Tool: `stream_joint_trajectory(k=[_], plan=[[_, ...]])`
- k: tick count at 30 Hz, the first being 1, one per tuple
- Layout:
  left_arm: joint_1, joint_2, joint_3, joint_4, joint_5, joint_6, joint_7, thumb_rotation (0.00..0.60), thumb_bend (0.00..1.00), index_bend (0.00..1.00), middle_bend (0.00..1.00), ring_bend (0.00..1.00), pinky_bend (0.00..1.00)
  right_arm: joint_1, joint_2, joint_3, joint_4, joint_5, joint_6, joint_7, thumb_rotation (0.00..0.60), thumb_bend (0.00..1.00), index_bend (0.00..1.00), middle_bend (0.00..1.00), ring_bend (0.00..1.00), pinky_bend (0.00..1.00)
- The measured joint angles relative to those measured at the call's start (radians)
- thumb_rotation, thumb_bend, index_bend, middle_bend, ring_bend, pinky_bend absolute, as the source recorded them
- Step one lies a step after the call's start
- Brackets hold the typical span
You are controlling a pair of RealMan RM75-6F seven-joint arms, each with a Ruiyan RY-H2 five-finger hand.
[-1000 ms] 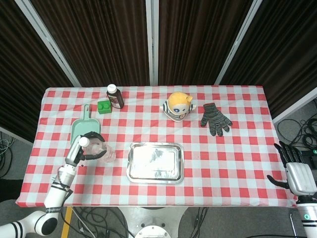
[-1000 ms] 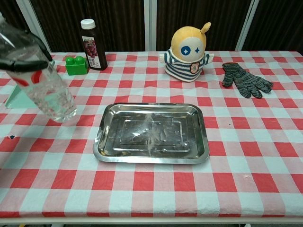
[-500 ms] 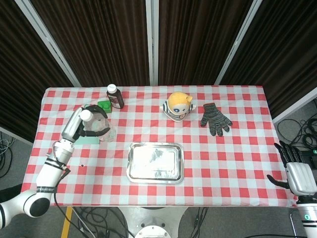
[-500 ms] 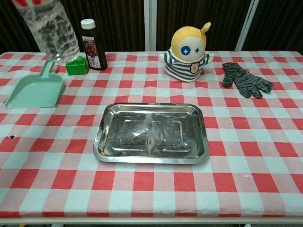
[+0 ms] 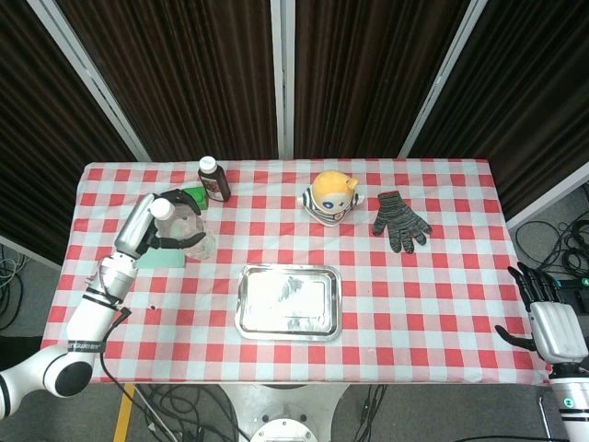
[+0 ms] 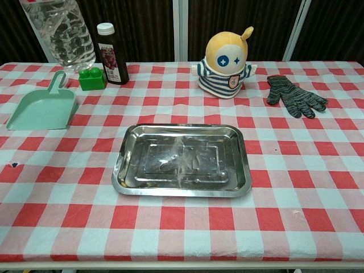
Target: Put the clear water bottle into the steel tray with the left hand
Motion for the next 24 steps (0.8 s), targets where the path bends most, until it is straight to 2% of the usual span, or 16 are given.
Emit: stream_joint_trajectory(k=[4,6,12,19,24], plan=[[0.022,-0.023,0.113,0.038,0.006,0.006,-0.006,0.600,0.28,0.60,0.63,0.50,0.54,0.000,0.001,0.002,0.000,0.003,0.000,0.000,0.600,0.10,0.00,0.00,0.00,0.00],[0.024,-0.027,0.141,0.051,0.015,0.012,-0.010,0.600,0.28,0.60,0.63,0.50,0.54,0.001,0.001,0.003,0.001,0.004,-0.001,-0.001,0.600,0.10,0.00,0.00,0.00,0.00],[0.000,-0.032,0.099,0.063,0.044,0.021,-0.014,0.600,0.28,0.60,0.63,0.50,0.53,0.000,0.000,0.003,0.003,0.002,0.002,-0.001,0.600,0.10,0.00,0.00,0.00,0.00],[-0.062,-0.101,0.092,0.030,0.027,0.002,0.057,0.600,0.28,0.60,0.63,0.50,0.53,0.007,-0.008,0.005,0.014,0.013,-0.020,-0.004,0.600,0.10,0.00,0.00,0.00,0.00],[-0.027,-0.035,0.095,0.059,0.009,0.039,0.088,0.600,0.28,0.60,0.63,0.50,0.53,0.006,-0.011,0.000,0.021,0.005,-0.014,-0.001,0.600,0.10,0.00,0.00,0.00,0.00]])
